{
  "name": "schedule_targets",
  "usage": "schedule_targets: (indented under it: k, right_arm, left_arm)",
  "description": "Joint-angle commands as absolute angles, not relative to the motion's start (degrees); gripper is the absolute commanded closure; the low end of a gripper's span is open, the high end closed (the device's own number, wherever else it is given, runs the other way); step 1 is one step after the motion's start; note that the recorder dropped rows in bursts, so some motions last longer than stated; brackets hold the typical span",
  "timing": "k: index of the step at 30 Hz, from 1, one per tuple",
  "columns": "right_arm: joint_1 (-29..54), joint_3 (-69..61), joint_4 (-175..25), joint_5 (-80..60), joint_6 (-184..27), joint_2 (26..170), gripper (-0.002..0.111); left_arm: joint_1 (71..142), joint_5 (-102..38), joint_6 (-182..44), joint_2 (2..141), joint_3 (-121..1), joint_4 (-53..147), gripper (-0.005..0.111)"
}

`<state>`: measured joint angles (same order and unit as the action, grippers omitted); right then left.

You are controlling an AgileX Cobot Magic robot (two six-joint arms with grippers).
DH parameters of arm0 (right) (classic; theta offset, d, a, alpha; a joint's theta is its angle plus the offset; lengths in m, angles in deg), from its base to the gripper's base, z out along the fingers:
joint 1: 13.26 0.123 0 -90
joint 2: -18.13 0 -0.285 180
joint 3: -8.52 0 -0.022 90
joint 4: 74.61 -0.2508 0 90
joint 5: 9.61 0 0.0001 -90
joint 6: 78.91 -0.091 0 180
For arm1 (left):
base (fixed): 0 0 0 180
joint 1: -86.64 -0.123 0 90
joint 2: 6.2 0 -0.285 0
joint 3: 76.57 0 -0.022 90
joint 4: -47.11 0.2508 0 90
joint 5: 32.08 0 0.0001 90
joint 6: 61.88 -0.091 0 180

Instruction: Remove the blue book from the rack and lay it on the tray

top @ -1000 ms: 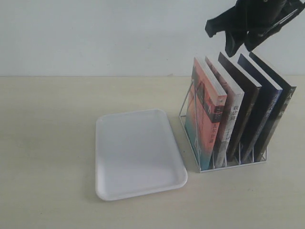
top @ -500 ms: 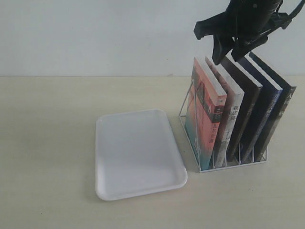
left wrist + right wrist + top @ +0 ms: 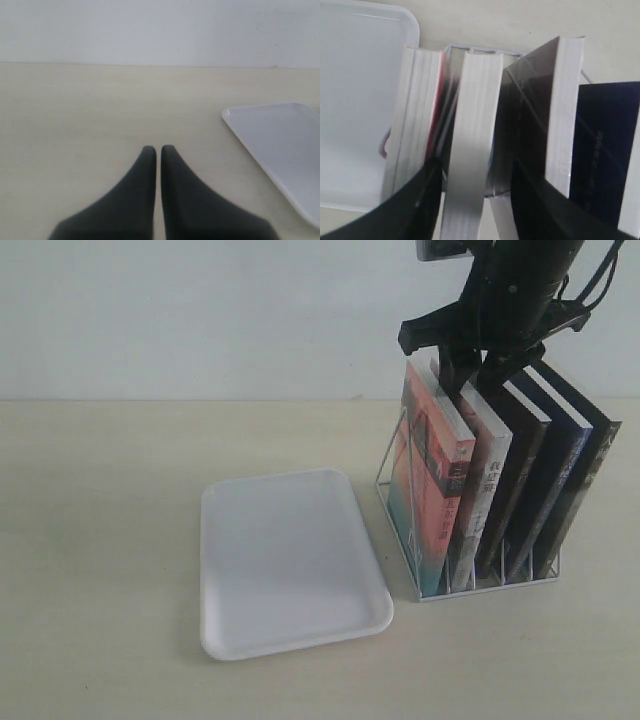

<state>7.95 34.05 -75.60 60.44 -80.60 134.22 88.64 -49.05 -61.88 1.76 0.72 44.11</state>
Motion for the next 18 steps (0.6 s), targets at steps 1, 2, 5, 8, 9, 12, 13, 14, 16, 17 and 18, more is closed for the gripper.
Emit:
schedule_targets:
  k: [1, 2, 5, 8, 9, 12, 13, 14, 16, 17, 18]
  right_arm:
    - [7.92, 34.01, -75.51, 60.35, -80.57, 135.23, 0.065]
    - [7.92, 34.01, -75.51, 60.35, -80.57, 135.48, 0.065]
    - [7.92, 34.01, -75.51, 60.35, -81.62, 135.61, 0.076]
    - [7.92, 34.01, -75.37, 60.35, -81.51, 135.61, 0.108]
    - [7.92, 34.01, -75.26, 60.35, -81.39, 135.61, 0.108]
    - [7.92, 34.01, -75.25, 60.35, -81.39, 135.61, 0.108]
    - [7.92, 34.01, -75.25, 60.35, -81.39, 135.61, 0.108]
    - [7.92, 34.01, -75.25, 60.35, -81.39, 135.61, 0.108]
    - [7.92, 34.01, -75.25, 60.35, -81.39, 135.12, 0.108]
    - [7.92, 34.12, -75.25, 60.35, -81.39, 134.69, 0.108]
    - [7.92, 34.25, -75.25, 60.35, -81.39, 134.03, 0.108]
  left_arm:
    - [88.53, -48.80, -61.88, 1.59, 0.65, 43.44, 0.103]
    - [88.53, -48.80, -61.88, 1.59, 0.65, 43.44, 0.103]
    - [88.53, -48.80, -61.88, 1.59, 0.65, 43.44, 0.103]
    - [88.53, -48.80, -61.88, 1.59, 0.65, 43.44, 0.103]
    - [88.53, -48.80, -61.88, 1.59, 0.65, 43.44, 0.103]
    - [88.53, -48.80, -61.88, 1.59, 0.65, 43.44, 0.103]
    - [88.53, -48.80, -61.88, 1.59, 0.65, 43.44, 0.103]
    - [88.53, -48.80, -61.88, 1.59, 0.65, 43.44, 0.103]
    - [88.53, -48.80, -61.88, 1.59, 0.65, 43.44, 0.103]
    - [88.53, -48.80, -61.88, 1.59, 0.65, 43.44, 0.103]
    - [88.53, -48.80, -61.88, 1.59, 0.65, 43.44, 0.103]
